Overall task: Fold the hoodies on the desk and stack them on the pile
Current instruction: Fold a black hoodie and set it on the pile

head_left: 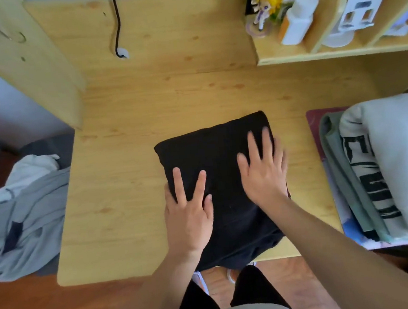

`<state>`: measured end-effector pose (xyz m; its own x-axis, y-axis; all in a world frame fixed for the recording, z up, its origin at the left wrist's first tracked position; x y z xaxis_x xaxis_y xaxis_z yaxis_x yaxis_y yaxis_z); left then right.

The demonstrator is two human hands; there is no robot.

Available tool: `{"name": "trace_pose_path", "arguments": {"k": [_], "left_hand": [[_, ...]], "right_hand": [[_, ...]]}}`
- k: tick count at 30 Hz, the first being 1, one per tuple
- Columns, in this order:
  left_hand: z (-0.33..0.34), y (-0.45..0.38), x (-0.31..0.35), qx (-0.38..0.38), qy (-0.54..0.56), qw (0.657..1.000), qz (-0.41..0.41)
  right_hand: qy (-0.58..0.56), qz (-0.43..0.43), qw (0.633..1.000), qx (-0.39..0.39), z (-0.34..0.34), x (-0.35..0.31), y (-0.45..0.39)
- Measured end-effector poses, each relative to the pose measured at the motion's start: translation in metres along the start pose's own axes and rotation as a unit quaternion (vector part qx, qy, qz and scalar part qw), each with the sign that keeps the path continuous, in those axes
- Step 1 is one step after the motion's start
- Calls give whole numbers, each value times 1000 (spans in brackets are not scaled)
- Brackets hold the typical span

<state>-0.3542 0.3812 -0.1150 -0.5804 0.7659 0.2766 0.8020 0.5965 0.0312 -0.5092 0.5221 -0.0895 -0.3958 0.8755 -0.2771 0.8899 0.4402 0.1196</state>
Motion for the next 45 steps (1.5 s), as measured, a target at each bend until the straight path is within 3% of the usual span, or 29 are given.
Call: {"name": "trace_pose_path", "arguments": {"k": [2,5,9,12,14,16,18,20,21,22,23,25,27,29,32,34,36,38,40,41,43,45], "left_hand": [[0,1,1,-18,6,1000,-3],[0,-5,-3,-41,3,999,9],[-5,-45,-12,-108,-13,989,98],[-11,-61,-12,-99,-31,988,116],[-10,-40,-10,-95,-47,993,60],[-9,-1,-9,-110,-45,993,16],[-20,27,-9,-126,-33,991,10],[-42,27,-9,-181,59,981,-44],[-59,24,-3,-214,155,962,-71],[-82,20,7,-258,287,917,-100],[-108,18,22,-308,424,842,-128],[-152,17,44,-379,591,695,-152],[-174,16,44,-417,653,606,-179],[-174,15,26,-419,663,578,-225],[-136,22,-13,-402,656,545,-333],[-100,25,-48,-357,621,584,-382],[-73,31,-80,-331,565,631,-416],[-51,33,-108,-308,521,675,-423],[-34,29,-125,-290,434,754,-399],[-35,25,-122,-279,392,795,-369],[-33,18,-110,-273,343,840,-319],[-28,13,-100,-280,301,864,-291]], "right_hand": [[15,49,995,-91,46,35,15],[-9,65,990,-125,55,43,16],[-76,127,984,-98,49,39,62],[-158,236,958,-36,44,33,110],[-279,345,896,-21,43,37,121],[-438,430,788,-46,45,39,120],[-598,455,654,-84,35,29,121],[-668,427,603,-90,3,9,117],[-693,385,604,-78,-23,-4,113],[-710,332,619,-53,-46,-16,107],[-715,276,642,-35,-73,-35,104],[-672,174,720,-14,-118,-85,98],[-556,109,823,-44,-132,-133,94],[-421,81,901,-67,-123,-165,86],[-291,60,942,-159,-73,-195,80],[-297,-3,914,-276,-39,-215,95],[-369,-55,889,-265,-40,-210,108],[-377,-37,921,-94,-63,-159,102],[-287,72,953,59,-71,-77,97],[-245,142,957,59,-64,-41,99],[-267,256,927,-56,-15,0,109],[-282,267,910,-148,35,-4,121]]}}
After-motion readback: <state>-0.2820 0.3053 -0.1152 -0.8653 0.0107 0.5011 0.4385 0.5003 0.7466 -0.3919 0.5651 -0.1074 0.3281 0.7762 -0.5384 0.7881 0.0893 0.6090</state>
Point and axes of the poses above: each hand's wrist, its own y-axis away from the middle knuckle, its own z-axis out of the palm, x = y × z, the point moved 7 cm from there along -y, towards the middle knuckle, and after that the axes turned 7 degrees about -z, right-handed, at the moved point
